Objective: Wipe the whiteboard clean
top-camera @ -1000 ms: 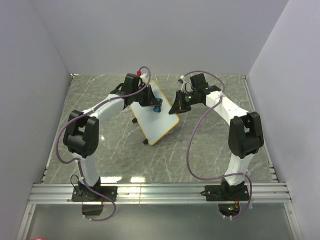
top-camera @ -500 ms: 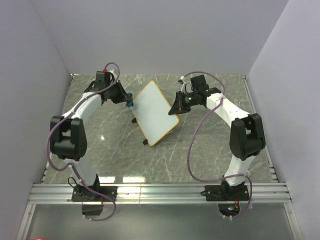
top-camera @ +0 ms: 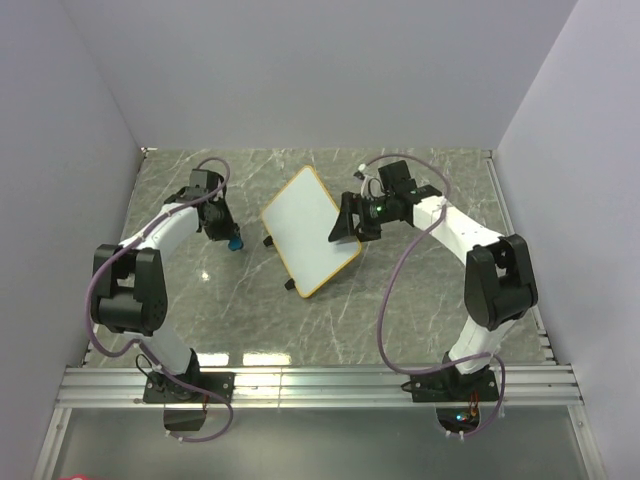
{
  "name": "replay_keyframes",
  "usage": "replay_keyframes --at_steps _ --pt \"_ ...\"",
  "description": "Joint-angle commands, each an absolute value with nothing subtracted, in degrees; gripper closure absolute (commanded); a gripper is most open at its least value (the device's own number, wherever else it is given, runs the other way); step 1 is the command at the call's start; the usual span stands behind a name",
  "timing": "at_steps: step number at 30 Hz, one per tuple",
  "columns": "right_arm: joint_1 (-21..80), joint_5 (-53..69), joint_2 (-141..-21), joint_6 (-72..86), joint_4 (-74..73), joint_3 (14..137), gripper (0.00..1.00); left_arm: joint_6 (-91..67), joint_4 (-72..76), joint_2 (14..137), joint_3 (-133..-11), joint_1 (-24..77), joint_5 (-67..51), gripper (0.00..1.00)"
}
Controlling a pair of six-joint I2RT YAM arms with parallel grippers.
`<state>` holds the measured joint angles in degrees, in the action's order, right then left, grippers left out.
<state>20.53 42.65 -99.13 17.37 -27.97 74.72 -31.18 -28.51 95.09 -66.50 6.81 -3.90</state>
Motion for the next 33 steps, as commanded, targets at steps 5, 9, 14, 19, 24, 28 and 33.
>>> replay_keyframes --at_steps 5,9,14,19,24,28,33 --pt "22.06 43.68 -95.02 17.75 -27.16 73.30 0.01 -30.94 -30.59 94.92 -64.60 6.59 -0.09 1.00" --pt "21.97 43.33 -93.26 17.67 -27.68 73.56 0.00 -30.85 -30.59 95.10 -63.11 6.59 1.14 1.00" --pt "22.06 40.88 -90.36 16.35 -29.70 74.27 0.00 -29.54 -30.24 95.01 -60.65 6.59 -0.95 0.62" --pt "21.97 38.32 -85.71 16.96 -30.32 72.08 0.00 -29.44 -29.79 93.52 -59.15 6.59 -1.41 0.12" --pt "21.97 33.24 -79.55 21.35 -27.87 67.95 0.00 -29.88 -32.16 91.94 -61.43 6.68 -0.18 0.00" --pt "21.97 28.50 -74.28 23.99 -26.28 64.17 0.00 -30.15 -34.27 91.67 -63.54 6.59 1.22 0.01" --pt "21.97 23.21 -68.04 26.80 -25.32 61.70 0.00 -31.63 -33.92 88.16 -63.11 6.77 -0.53 0.01"
